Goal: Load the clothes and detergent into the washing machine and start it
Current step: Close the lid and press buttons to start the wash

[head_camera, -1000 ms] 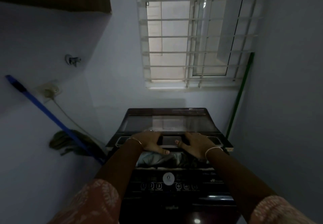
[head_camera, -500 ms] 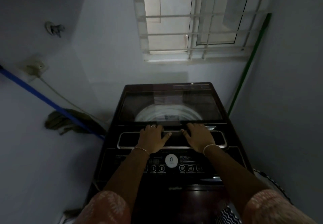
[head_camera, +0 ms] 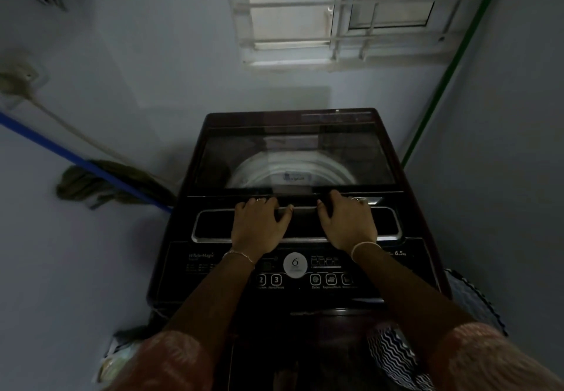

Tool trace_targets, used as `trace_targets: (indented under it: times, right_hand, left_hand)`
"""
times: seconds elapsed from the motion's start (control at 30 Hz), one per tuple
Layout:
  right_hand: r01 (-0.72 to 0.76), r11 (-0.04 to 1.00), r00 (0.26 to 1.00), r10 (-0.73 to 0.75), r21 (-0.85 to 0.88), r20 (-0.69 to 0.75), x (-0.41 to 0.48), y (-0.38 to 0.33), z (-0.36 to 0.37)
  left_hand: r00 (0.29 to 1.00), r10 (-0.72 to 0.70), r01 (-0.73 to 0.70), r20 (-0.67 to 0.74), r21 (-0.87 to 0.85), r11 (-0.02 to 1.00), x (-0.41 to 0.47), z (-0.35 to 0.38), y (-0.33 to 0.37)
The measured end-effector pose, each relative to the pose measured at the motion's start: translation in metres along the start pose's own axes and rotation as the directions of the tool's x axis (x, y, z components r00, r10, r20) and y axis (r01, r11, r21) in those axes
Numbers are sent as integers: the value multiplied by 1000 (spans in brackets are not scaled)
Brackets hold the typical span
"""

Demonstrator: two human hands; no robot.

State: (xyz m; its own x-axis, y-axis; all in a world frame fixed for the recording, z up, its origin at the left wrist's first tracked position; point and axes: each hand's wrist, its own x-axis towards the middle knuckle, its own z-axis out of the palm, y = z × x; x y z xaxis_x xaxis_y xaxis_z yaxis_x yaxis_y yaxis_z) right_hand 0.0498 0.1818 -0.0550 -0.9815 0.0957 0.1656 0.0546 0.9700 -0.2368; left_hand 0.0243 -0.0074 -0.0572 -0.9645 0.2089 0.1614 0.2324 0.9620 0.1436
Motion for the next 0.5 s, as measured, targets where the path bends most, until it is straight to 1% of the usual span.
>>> trace_targets:
  times: [0.3,0.5]
  right_hand:
    - [-17,1000,1000,17,-22,13,2,0,1]
    - [-6,1000,1000,6,-22,16,2,0,1]
  left_hand:
    - [999,-17,16,-33,-21,1000,1,3,1]
    - [999,-25,25,-20,-16,1000,1,2,0]
